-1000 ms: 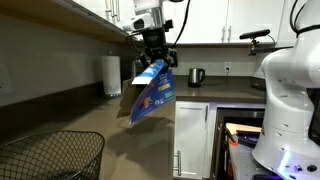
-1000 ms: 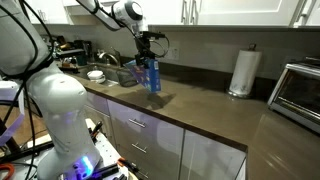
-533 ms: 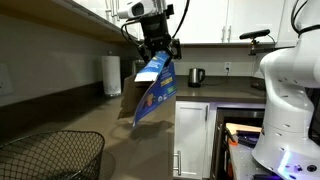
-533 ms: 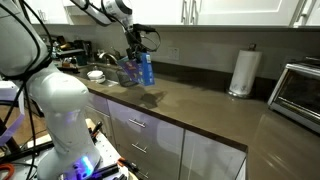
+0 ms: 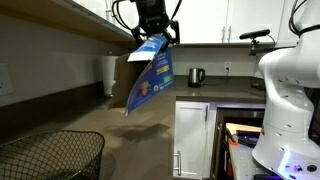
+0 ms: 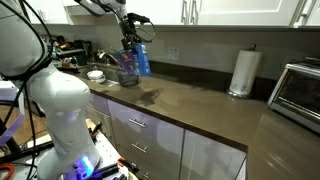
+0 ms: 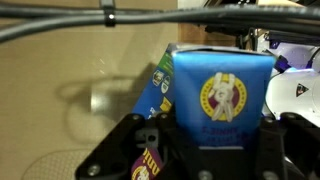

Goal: Pour the contents from the box into the black basket

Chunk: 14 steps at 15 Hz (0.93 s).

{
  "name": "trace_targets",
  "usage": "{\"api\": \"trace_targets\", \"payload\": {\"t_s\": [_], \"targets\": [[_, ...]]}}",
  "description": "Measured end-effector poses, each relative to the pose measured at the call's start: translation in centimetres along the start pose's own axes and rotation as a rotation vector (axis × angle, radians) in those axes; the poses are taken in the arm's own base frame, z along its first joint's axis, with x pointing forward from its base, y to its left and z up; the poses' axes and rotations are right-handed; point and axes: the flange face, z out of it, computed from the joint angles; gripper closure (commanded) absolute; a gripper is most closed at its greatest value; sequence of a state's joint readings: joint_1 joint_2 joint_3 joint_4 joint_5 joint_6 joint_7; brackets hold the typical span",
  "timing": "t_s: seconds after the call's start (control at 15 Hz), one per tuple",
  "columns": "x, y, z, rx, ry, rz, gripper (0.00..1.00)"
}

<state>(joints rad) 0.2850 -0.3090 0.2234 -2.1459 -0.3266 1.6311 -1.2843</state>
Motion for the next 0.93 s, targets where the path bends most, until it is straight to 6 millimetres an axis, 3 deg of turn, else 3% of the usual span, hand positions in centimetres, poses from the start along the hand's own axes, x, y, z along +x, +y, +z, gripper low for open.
{"api": "trace_targets", "payload": {"t_s": [0.4, 0.93], "targets": [[0.7, 0.6, -1.6, -0.029, 0.008, -0.015, 0.73], [3.5, 2.3, -2.5, -0.025, 0.001, -0.068, 0.81]]}}
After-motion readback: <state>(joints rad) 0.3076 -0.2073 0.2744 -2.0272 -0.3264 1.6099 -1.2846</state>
